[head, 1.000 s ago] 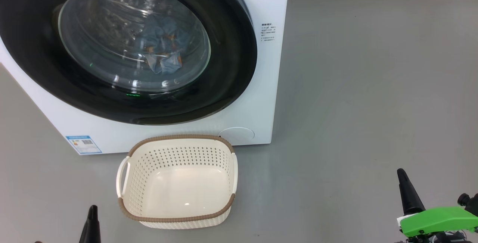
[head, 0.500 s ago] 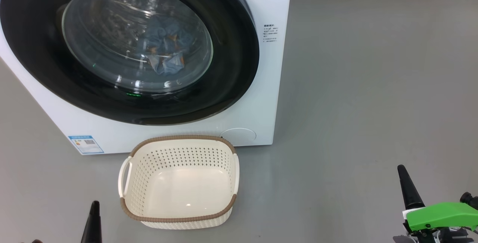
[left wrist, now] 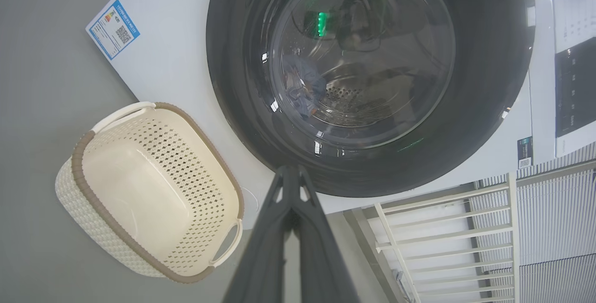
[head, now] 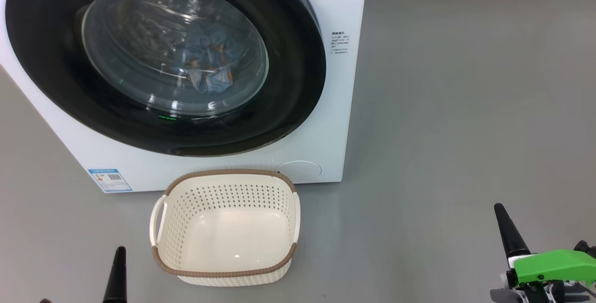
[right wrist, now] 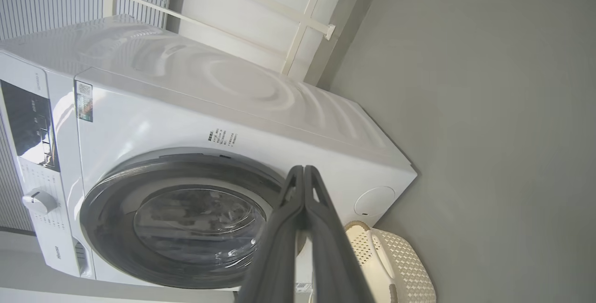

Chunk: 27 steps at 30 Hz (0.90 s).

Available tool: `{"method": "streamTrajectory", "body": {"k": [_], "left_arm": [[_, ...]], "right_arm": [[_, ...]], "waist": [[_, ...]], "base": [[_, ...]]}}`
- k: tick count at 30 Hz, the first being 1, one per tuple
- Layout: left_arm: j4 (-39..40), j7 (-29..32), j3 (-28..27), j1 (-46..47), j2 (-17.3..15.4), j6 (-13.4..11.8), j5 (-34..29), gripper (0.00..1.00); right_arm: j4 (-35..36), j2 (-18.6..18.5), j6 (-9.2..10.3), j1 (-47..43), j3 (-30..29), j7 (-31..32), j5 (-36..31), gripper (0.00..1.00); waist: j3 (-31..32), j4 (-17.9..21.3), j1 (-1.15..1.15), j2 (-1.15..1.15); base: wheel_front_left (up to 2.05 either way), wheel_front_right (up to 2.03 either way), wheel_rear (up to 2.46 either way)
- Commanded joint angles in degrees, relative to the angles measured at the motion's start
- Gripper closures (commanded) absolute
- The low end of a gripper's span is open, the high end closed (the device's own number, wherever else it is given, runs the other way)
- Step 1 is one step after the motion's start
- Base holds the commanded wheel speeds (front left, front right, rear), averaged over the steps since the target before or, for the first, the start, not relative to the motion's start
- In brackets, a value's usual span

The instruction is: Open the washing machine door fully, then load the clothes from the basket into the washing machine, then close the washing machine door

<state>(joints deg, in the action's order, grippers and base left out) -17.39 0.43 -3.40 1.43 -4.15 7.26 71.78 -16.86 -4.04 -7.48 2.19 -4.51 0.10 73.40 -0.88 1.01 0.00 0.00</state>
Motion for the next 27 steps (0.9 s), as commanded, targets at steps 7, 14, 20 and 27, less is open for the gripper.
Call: {"method": "streamTrajectory", "body": {"k": [7, 14, 20, 27], "left_arm": [[2.2, 1.6, -1.9, 3.2, -0.1, 0.2, 5.1, 1.0], [2.5, 2.7, -2.3, 3.6, 0.3, 0.2, 9.1, 1.0], [2.7, 3.7, -2.5, 4.0, 0.6, 0.2, 12.5, 1.0], [3.0, 4.7, -2.8, 4.3, 0.9, 0.2, 15.9, 1.0]], "right_arm": [[2.0, -0.2, -0.01, 3.0, -0.1, 1.7, 4.9, 1.0], [2.2, 0.1, -0.01, 3.2, -0.5, 2.9, 8.6, 1.0], [2.4, 0.4, -0.01, 3.4, -0.9, 3.9, 11.7, 1.0], [2.6, 0.7, -0.01, 3.7, -1.3, 4.9, 14.8, 1.0]], "waist": [[0.2, -0.2, 0.0, 0.0], [0.3, -0.4, 0.0, 0.0], [0.4, -0.6, 0.0, 0.0], [0.5, -0.8, 0.0, 0.0]], "base": [[0.0, 0.0, 0.0], [0.0, 0.0, 0.0], [0.0, 0.0, 0.0], [0.0, 0.0, 0.0]]}}
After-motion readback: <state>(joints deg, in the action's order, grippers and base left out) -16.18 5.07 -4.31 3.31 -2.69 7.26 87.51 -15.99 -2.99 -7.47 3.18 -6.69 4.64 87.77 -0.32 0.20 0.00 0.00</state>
